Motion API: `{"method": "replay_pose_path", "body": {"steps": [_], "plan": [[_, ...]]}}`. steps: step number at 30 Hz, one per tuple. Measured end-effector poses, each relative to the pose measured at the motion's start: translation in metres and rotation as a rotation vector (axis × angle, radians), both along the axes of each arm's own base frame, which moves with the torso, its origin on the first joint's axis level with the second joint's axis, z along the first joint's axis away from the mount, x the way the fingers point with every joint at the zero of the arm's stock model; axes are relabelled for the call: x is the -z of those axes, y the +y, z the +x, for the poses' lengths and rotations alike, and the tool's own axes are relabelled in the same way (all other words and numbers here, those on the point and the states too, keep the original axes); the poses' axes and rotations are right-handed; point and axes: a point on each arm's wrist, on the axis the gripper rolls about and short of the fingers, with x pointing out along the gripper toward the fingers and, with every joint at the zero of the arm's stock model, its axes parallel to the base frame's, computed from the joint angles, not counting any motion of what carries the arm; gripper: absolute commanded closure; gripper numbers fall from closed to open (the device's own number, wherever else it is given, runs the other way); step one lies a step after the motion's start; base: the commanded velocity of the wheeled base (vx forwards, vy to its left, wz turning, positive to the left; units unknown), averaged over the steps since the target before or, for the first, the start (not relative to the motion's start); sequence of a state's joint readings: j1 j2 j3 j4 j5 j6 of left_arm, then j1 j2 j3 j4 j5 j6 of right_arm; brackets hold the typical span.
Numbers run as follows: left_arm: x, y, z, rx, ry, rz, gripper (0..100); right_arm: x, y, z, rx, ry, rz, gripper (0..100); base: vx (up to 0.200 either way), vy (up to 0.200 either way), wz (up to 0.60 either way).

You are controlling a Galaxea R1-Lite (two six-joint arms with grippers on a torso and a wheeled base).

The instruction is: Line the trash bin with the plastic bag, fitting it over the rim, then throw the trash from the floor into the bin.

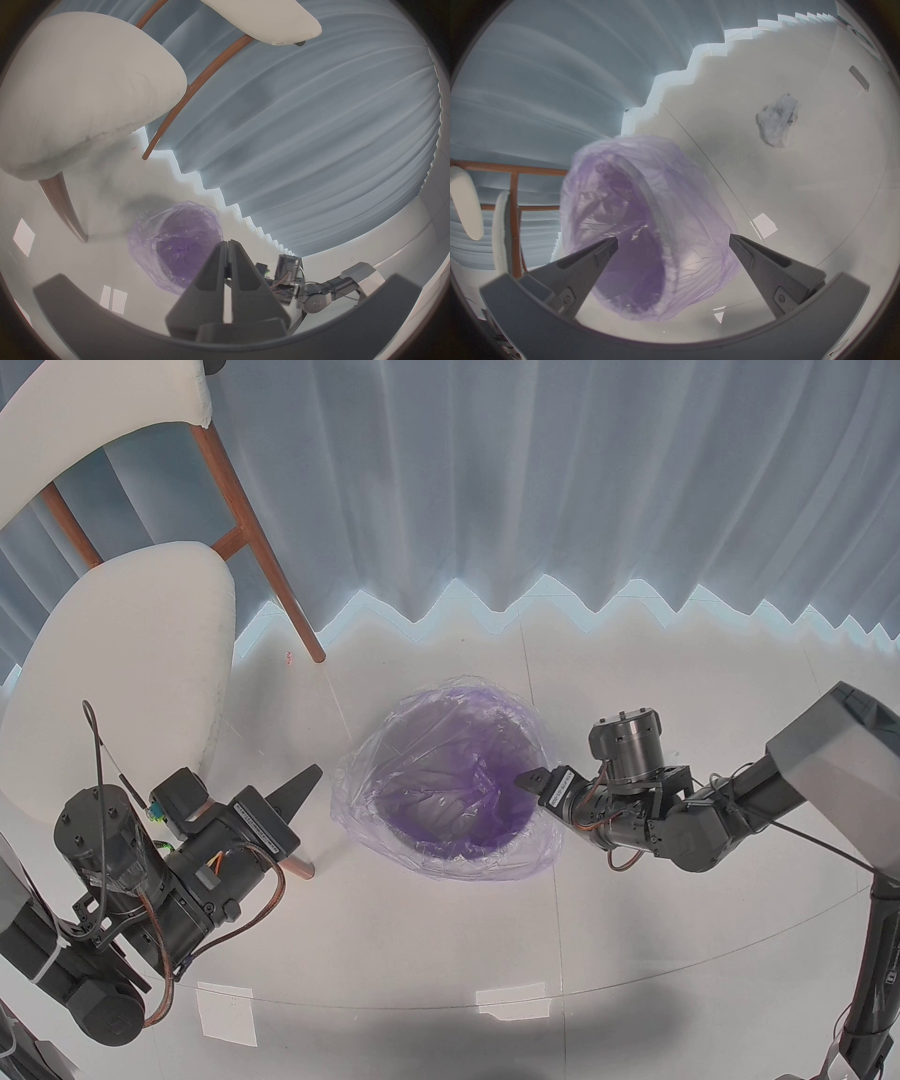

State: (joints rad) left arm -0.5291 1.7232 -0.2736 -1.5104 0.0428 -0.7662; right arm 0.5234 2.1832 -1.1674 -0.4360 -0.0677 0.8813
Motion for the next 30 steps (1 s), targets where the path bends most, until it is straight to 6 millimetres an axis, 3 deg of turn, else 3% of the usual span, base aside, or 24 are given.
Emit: {"method": "replay_pose_path", "body": {"steps": [7, 8, 19, 30], "plan": [[-0.001, 0.001, -0.002, -0.001, -0.004, -0.001, 100, 0.022, 0.018, 0.019, 0.008, -0.007, -0.024, 0, 0.000, 0.000, 0.00], [-0.001, 0.001, -0.002, -0.002, -0.005, -0.002, 100, 0.023, 0.021, 0.023, 0.009, -0.014, -0.023, 100, 0.000, 0.000, 0.00], [-0.003, 0.002, -0.002, 0.000, -0.010, -0.004, 100, 0.033, 0.025, 0.034, -0.016, -0.004, -0.107, 100, 0.000, 0.000, 0.00], [-0.003, 0.002, -0.003, 0.020, -0.011, -0.002, 100, 0.001, -0.002, 0.028, -0.143, -0.076, -0.318, 100, 0.000, 0.000, 0.00]]}}
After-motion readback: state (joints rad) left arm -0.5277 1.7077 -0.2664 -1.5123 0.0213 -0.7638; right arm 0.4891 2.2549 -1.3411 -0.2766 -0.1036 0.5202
